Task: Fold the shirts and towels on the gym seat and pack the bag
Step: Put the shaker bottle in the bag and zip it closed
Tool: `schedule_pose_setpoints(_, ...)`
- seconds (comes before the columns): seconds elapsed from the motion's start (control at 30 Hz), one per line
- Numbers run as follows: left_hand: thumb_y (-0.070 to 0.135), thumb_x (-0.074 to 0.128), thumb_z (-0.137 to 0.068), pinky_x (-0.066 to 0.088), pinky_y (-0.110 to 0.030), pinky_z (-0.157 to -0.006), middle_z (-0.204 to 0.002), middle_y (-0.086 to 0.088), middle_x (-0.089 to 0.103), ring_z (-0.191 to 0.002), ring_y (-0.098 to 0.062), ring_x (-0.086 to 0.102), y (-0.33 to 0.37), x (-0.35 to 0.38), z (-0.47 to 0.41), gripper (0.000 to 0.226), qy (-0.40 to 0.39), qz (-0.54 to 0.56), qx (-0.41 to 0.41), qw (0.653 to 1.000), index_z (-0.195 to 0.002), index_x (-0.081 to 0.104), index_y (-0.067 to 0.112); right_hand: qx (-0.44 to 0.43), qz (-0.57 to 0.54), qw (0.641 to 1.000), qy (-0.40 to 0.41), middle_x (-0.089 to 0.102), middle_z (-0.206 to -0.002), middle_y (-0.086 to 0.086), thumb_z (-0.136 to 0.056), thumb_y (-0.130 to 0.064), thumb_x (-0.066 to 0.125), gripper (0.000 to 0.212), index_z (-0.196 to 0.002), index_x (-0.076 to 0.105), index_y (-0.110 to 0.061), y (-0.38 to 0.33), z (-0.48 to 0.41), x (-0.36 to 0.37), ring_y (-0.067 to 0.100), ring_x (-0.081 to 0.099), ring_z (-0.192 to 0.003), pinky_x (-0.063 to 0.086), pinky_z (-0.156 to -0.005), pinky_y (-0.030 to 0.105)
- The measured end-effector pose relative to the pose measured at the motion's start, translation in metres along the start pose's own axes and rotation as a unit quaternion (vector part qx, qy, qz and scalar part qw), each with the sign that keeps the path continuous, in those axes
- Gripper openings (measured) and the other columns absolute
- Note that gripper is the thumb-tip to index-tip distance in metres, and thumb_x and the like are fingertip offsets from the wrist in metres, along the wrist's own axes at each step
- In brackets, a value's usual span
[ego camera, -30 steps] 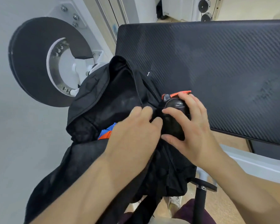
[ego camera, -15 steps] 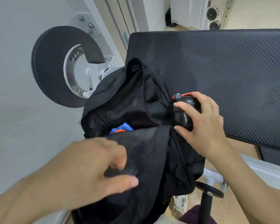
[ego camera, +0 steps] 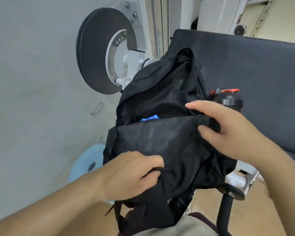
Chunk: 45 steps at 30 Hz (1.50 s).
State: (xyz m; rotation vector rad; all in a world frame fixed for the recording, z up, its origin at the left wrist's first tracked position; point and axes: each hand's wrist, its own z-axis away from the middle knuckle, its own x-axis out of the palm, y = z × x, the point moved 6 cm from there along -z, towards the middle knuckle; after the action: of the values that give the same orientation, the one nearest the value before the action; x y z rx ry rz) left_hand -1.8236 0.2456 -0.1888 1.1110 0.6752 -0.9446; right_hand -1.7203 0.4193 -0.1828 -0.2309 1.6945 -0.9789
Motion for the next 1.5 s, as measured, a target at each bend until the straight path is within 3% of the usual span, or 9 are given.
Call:
schedule_pose_setpoints(0.13,0.029,0.048,-0.090,0.049,-0.029,-0.082,-0.096,0.014,0.069,-0.089,-0.003,0.063,-0.011,-0.038,-0.011,0.024,0.066,0.076,0.017,0.995,-0.107,0.065,0.030,-0.042,0.066,0.977,-0.199,0.043,-0.131,-0.037,-0.065,-0.064,0.074,0.106,-0.144,0.004,-0.057,-0.070,0.027,0.053,-0.013,0.036,-0.121,0.028,-0.108,0.024)
schedule_pose_setpoints(0.33,0.029,0.067,-0.083,0.041,-0.017,-0.095,-0.109,0.016,0.067,-0.110,-0.002,0.058,-0.079,-0.108,0.032,0.022,0.355,0.266,0.038,0.895,-0.104,0.067,0.025,0.010,-0.079,0.993,0.090,0.070,-0.091,-0.027,-0.081,-0.020,0.074,0.025,-0.094,0.069,-0.041,-0.076,-0.010,-0.001,-0.011,0.063,-0.086,0.045,-0.077,0.006)
schedule_pose_setpoints(0.47,0.022,0.075,-0.070,0.043,-0.026,-0.105,-0.143,0.015,0.044,-0.133,0.001,0.041,-0.134,-0.064,0.026,0.083,0.254,0.451,0.014,0.855,-0.142,0.036,0.035,0.084,-0.143,0.969,0.183,0.073,-0.079,-0.016,-0.087,-0.016,0.071,0.014,-0.084,0.072,-0.030,-0.062,-0.056,-0.033,-0.002,0.064,-0.072,0.052,-0.074,0.014)
schedule_pose_setpoints(0.6,0.041,0.069,-0.084,0.043,-0.042,-0.104,-0.146,0.015,0.043,-0.131,-0.013,0.045,-0.159,-0.056,-0.011,0.081,0.356,0.259,-0.145,0.886,-0.145,0.017,0.048,0.164,0.087,0.919,0.347,0.067,-0.100,-0.008,-0.090,-0.022,0.057,0.016,-0.098,0.069,-0.028,-0.082,-0.089,-0.057,0.017,0.061,-0.103,0.048,-0.093,0.037)
schedule_pose_setpoints(0.67,0.052,0.058,-0.088,0.050,-0.045,-0.090,-0.136,0.006,0.054,-0.119,-0.021,0.055,-0.162,-0.067,-0.027,0.073,0.400,0.170,-0.197,0.879,-0.147,0.018,0.039,0.028,0.183,0.872,0.452,0.058,-0.119,0.003,-0.092,-0.017,0.047,0.034,-0.121,0.063,-0.024,-0.142,-0.087,-0.043,0.023,0.048,-0.114,0.039,-0.098,0.036)
schedule_pose_setpoints(0.77,0.050,0.046,-0.091,0.047,-0.031,-0.084,-0.127,0.004,0.060,-0.114,-0.016,0.057,-0.155,-0.076,-0.051,0.060,0.443,0.111,-0.212,0.864,-0.145,0.033,0.026,-0.186,0.283,0.907,0.249,0.055,-0.132,0.006,-0.096,-0.020,0.041,0.040,-0.132,0.058,-0.018,-0.190,-0.114,0.049,0.026,0.047,-0.122,0.046,-0.089,0.042)
schedule_pose_setpoints(0.87,0.024,0.058,-0.092,0.043,-0.017,-0.089,-0.129,0.011,0.058,-0.117,-0.004,0.055,-0.153,-0.054,-0.057,0.045,0.436,0.262,-0.150,0.848,-0.136,0.050,0.022,-0.101,0.412,0.905,0.039,0.053,-0.138,-0.001,-0.096,-0.036,0.034,0.042,-0.130,0.058,-0.029,-0.127,-0.153,0.099,0.023,0.042,-0.135,0.045,-0.077,0.039)
schedule_pose_setpoints(1.1,0.015,0.050,-0.094,0.044,-0.035,-0.105,-0.116,0.016,0.066,-0.110,-0.004,0.058,-0.231,0.040,-0.049,0.034,0.302,0.575,-0.258,0.716,-0.117,0.068,0.032,-0.140,0.361,0.922,-0.017,0.055,-0.106,-0.008,-0.089,-0.046,0.038,0.036,-0.099,0.071,-0.035,-0.074,-0.171,0.101,0.016,0.044,-0.125,0.026,-0.073,0.036)
schedule_pose_setpoints(1.5,0.024,0.073,-0.085,0.050,-0.026,-0.082,-0.092,0.007,0.069,-0.087,-0.009,0.065,-0.261,0.038,-0.070,0.015,0.261,0.497,-0.189,0.806,-0.097,0.066,0.030,-0.042,0.471,0.871,-0.130,0.059,-0.088,-0.012,-0.079,-0.077,0.022,0.064,-0.077,0.067,-0.031,-0.081,-0.186,0.148,0.012,0.049,-0.109,0.025,-0.074,0.038)
